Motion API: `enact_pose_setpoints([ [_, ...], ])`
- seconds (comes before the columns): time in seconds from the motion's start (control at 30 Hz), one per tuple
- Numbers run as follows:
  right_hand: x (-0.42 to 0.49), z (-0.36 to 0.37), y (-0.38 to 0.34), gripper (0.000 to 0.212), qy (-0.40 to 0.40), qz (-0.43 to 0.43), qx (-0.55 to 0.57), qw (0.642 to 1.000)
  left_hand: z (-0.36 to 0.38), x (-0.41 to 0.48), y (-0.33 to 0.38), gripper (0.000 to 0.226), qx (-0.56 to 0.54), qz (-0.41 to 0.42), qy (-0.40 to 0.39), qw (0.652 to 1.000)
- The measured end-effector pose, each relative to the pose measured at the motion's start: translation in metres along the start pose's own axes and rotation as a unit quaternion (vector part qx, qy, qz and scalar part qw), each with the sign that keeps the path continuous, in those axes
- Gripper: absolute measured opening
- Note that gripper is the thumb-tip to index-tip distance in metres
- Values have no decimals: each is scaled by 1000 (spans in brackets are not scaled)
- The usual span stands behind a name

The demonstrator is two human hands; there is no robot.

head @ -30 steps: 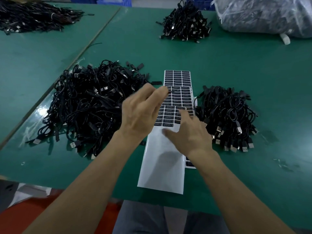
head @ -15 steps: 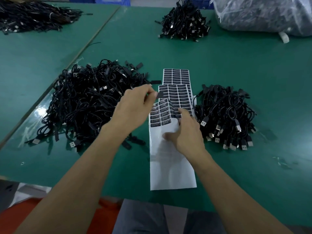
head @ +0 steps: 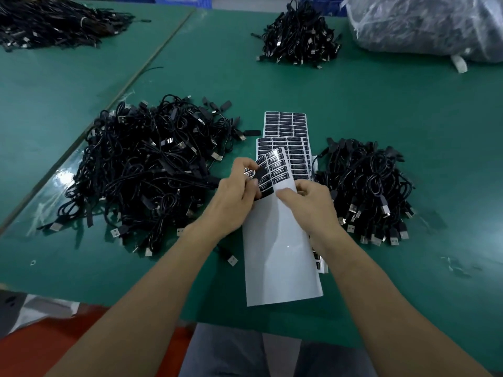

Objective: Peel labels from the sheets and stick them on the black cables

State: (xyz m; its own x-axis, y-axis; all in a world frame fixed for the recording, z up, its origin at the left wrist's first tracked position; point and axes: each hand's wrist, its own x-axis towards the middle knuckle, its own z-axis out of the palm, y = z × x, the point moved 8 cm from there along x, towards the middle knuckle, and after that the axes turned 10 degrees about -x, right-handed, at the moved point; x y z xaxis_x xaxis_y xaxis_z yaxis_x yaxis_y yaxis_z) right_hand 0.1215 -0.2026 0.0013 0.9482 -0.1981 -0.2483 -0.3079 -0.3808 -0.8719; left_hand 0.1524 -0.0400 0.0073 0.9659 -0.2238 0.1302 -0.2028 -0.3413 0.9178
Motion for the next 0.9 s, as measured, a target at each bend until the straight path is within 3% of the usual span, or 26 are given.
enact_pose_setpoints([
  [0.03,1,1,1,3,-3,2,15,1000,1,-1,1,32,-6,8,0,1000],
  [0.17,3,4,4,21,-8,12,57,998,7,-3,1,27,7,23,-17,1000],
  [0.47,5,4,11,24,-5,21,112,994,6,-6,12,4,54,70,16,996],
  [0.53,5,5,12,25,-6,19,117,993,6,-6,13,8,62,77,25,995],
  [0.9,4,11,17,24,-30,0,107,994,7,-3,-3,11,33,-3,29,999],
])
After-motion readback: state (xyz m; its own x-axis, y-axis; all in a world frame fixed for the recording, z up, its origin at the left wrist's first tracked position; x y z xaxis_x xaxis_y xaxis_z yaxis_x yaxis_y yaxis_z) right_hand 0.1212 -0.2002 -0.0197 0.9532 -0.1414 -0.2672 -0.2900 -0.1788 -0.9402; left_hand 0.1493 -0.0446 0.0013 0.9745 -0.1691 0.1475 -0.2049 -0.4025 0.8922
